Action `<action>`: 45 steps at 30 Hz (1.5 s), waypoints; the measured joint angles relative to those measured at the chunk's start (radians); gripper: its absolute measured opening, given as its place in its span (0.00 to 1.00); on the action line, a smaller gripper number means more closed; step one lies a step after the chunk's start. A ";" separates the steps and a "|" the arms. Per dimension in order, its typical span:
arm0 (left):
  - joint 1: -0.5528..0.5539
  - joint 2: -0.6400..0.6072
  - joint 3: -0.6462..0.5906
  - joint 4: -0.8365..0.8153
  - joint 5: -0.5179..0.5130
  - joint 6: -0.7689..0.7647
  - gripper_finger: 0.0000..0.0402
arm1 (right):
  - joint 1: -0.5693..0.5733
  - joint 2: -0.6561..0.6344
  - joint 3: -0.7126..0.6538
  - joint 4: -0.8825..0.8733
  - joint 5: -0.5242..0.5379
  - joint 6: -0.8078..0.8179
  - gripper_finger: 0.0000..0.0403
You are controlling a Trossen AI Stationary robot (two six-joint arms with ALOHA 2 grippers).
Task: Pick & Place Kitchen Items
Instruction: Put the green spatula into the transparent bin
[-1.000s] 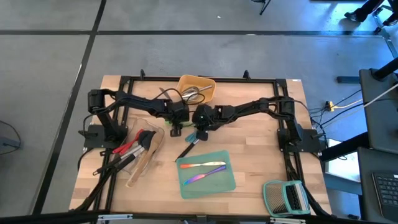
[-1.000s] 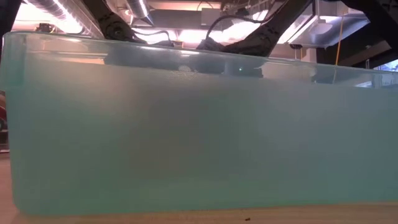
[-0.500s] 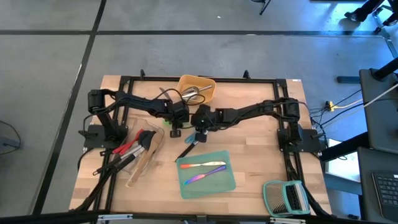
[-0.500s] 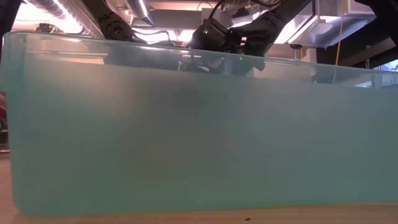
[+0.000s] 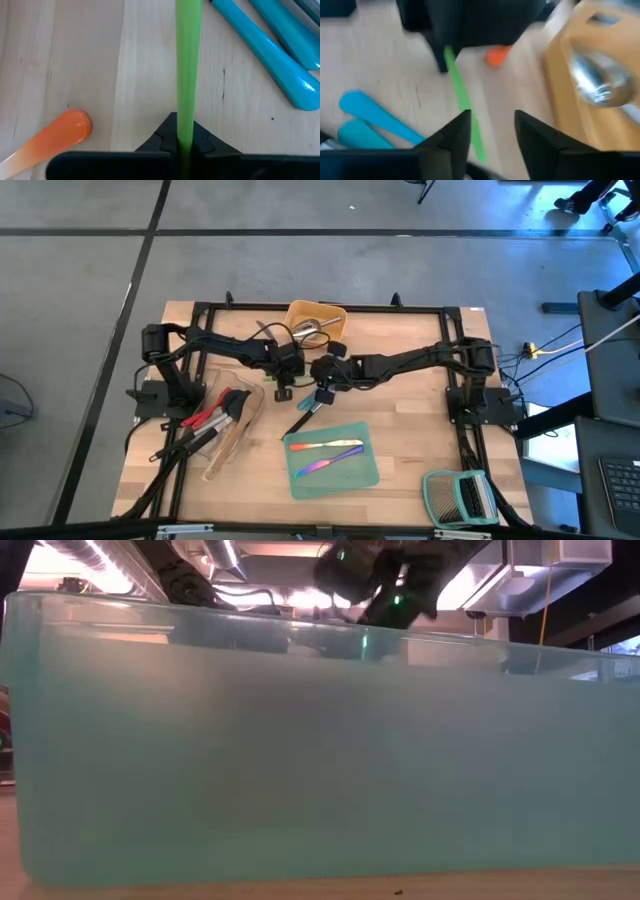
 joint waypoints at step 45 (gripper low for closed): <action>-0.504 -0.546 0.177 -0.150 -0.551 -0.452 0.00 | 0.439 -0.215 0.002 -0.071 -0.332 -0.218 0.61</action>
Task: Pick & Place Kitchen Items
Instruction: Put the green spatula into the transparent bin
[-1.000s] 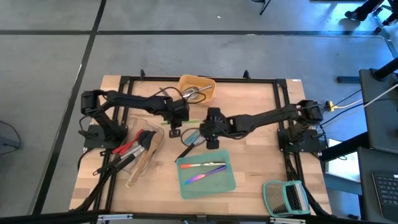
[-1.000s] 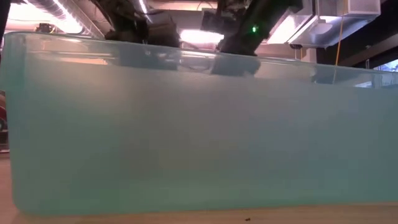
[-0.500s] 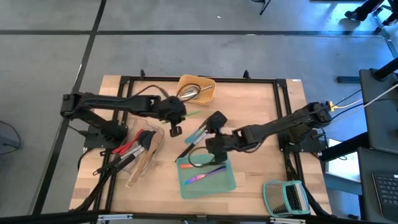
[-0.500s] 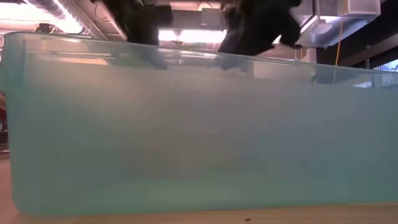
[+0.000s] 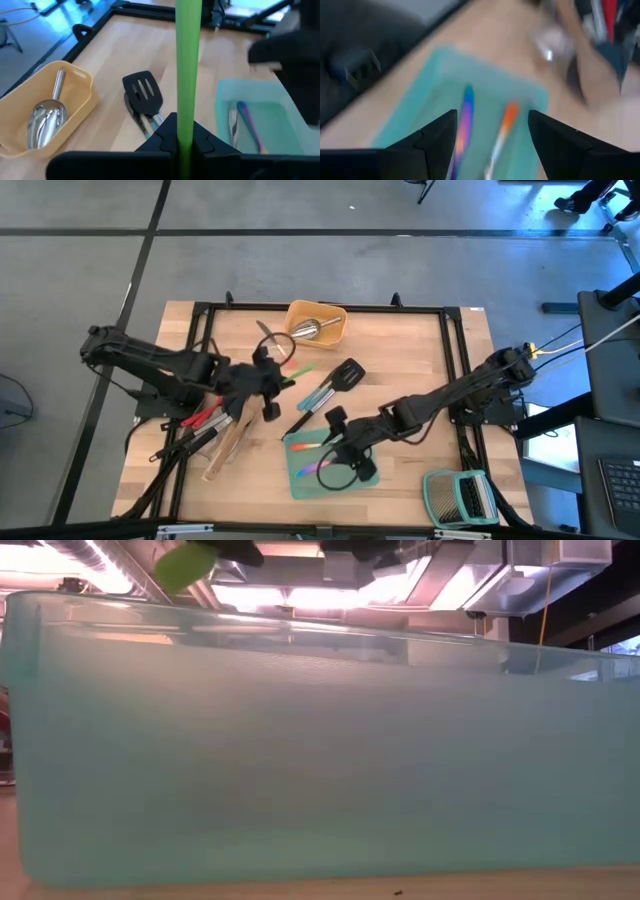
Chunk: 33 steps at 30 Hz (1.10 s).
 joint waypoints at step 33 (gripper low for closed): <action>-0.327 0.078 -0.001 0.025 -0.298 -0.171 0.00 | -0.387 0.001 -0.175 0.928 -0.751 0.282 0.40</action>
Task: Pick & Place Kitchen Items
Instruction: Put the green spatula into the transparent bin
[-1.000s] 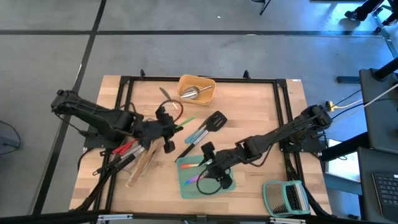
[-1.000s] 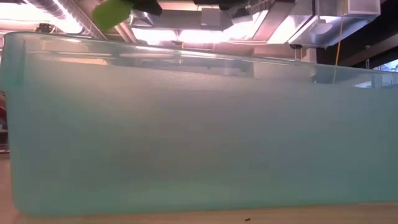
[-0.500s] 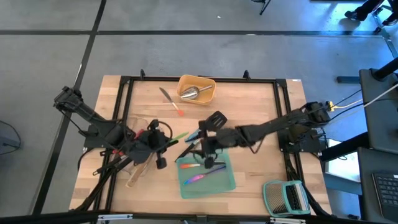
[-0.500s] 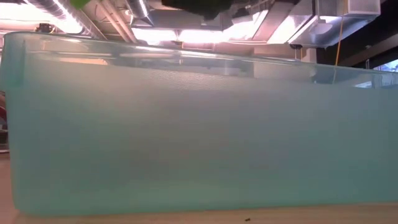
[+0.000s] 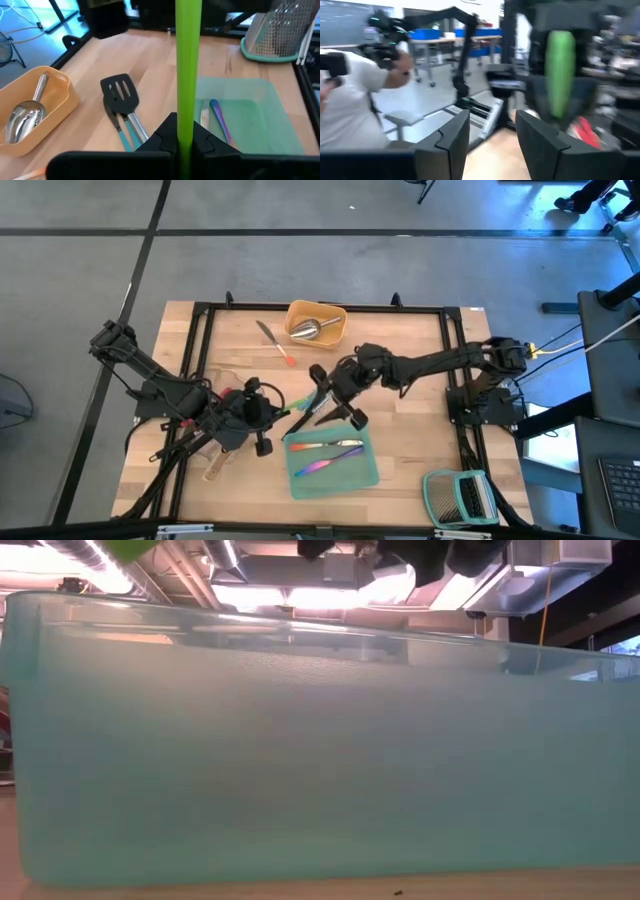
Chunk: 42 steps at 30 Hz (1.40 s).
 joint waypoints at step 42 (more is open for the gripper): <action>0.010 0.000 0.000 0.053 0.005 0.046 0.00 | 0.036 0.000 0.024 0.044 0.302 -0.069 0.40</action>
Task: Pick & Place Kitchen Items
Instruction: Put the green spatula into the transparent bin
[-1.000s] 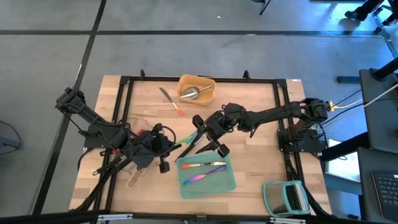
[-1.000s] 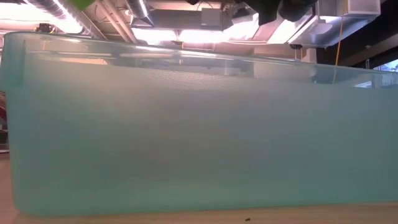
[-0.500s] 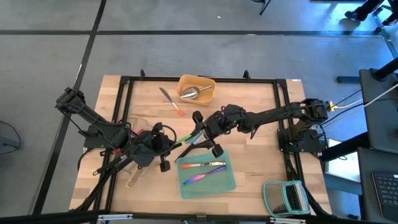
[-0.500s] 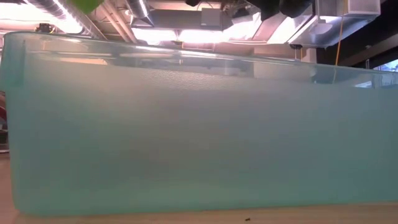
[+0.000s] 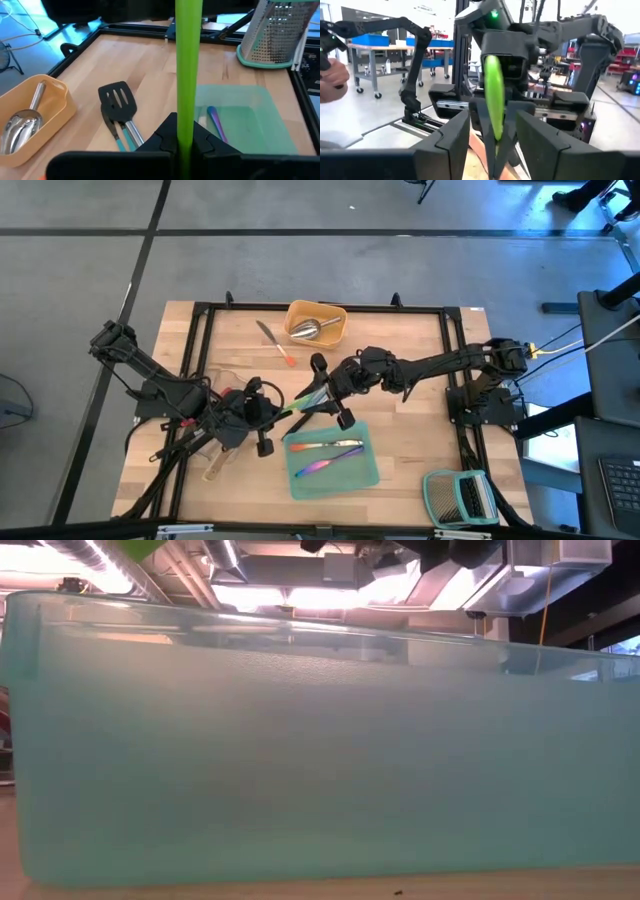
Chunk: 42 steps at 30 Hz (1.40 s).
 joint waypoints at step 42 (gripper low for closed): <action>0.021 -0.009 -0.002 -0.006 -0.029 0.025 0.14 | 0.026 0.001 -0.001 -0.101 0.187 -0.029 0.06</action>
